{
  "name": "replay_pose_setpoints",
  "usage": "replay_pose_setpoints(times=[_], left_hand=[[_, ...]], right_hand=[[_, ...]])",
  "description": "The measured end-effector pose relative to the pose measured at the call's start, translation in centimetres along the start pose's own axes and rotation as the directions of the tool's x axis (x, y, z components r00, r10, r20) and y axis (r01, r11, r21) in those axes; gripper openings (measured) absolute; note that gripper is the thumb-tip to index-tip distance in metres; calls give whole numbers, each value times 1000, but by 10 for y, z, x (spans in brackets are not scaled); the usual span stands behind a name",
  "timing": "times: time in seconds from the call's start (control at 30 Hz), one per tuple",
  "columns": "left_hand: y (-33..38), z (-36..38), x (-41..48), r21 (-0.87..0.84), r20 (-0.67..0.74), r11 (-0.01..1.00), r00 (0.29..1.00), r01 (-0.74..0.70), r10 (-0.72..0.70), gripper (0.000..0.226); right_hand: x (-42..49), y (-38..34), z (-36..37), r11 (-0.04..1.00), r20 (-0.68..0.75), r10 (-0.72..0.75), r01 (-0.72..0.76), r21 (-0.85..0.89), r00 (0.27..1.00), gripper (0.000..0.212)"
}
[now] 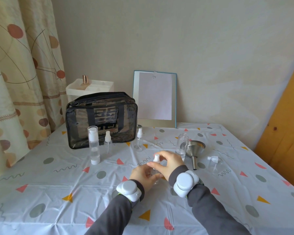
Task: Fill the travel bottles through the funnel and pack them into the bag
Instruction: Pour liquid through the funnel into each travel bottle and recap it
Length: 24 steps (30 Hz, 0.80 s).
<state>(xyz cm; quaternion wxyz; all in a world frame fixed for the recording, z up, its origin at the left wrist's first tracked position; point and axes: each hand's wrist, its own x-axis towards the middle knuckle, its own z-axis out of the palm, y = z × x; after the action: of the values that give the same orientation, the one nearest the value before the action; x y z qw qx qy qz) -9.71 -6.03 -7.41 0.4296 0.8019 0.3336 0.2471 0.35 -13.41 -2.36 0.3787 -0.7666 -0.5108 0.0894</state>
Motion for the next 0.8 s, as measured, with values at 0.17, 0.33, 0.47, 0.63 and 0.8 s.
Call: replay_pose_setpoints(times=[0.17,0.33,0.47,0.63,0.8], left_hand=[[-2,2,0,-67,4,997,999,-31,31,15],[-6,4,2,-40,-11,999,1000,10,-10,28],[-6,3,2,-16,-6,1000,1000,11,-11,26],[-7,3,1,-53,-1,998,999,-33,33,20],[-8,5,2,-58,-14,998,1000,-21,20,27]], right_hand=[[0,7,-1,973,104,-38,13,231,994,44],[4,9,1,988,-16,27,-24,151,999,28],[2,4,1,997,-4,0,1,75,1000,37],[-3,5,-3,973,39,-29,19,230,999,38],[2,9,1,974,19,-21,16,226,1000,35]])
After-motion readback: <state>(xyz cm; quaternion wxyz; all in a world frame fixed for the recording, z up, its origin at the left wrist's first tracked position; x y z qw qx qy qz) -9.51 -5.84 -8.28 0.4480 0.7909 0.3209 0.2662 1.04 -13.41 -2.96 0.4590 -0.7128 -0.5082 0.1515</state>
